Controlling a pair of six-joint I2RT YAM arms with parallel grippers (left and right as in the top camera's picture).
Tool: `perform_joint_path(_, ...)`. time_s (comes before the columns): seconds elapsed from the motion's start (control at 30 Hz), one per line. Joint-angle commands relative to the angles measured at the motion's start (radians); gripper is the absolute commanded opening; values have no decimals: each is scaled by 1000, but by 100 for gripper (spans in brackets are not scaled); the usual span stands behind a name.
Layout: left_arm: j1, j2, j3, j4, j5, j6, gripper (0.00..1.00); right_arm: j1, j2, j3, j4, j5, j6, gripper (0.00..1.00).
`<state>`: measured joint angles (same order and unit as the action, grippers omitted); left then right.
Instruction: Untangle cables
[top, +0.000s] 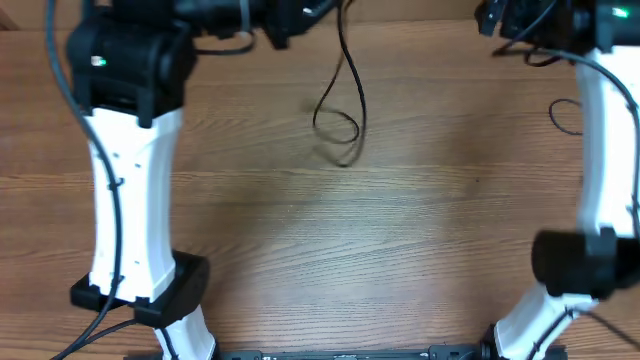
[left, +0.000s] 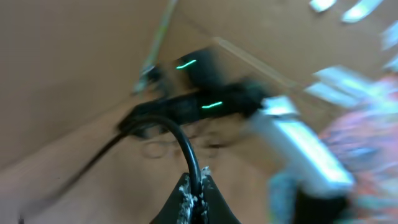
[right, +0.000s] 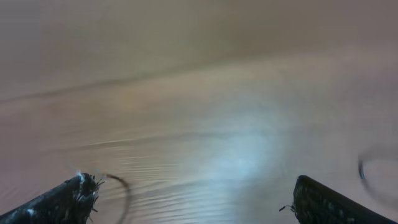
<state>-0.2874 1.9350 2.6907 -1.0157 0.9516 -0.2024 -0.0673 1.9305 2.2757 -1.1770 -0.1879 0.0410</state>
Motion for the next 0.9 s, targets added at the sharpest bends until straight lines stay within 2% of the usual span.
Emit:
perform_joint_path(0.0, -93, 44, 8, -16, -227, 184, 4, 42, -126, 5, 13, -192, -229, 100)
perform_joint_path(0.13, -117, 62, 8, 8, -164, 110, 4, 109, -165, 5, 27, -240, -438, 100)
perform_joint_path(0.23, -113, 62, 8, 34, -108, 13, 4, 154, -163, 3, 38, -268, -521, 100)
perform_joint_path(0.53, -79, 62, 8, 144, 118, -154, 4, 196, -151, 2, 80, -310, -533, 94)
perform_joint_path(0.6, -80, 62, 8, 145, 120, -163, 4, 196, -151, 2, 87, -333, -532, 90)
perform_joint_path(0.77, -82, 62, 8, 143, 119, -172, 4, 196, -150, 2, 118, -394, -497, 91)
perform_joint_path(0.8, -82, 62, 8, 143, 119, -172, 4, 196, -150, 2, 129, -404, -482, 89)
perform_joint_path(0.83, -82, 62, 8, 142, 119, -172, 4, 197, -149, 2, 139, -411, -470, 79)
perform_joint_path(0.87, -82, 62, 8, 141, 119, -172, 4, 197, -149, 2, 156, -414, -446, 64)
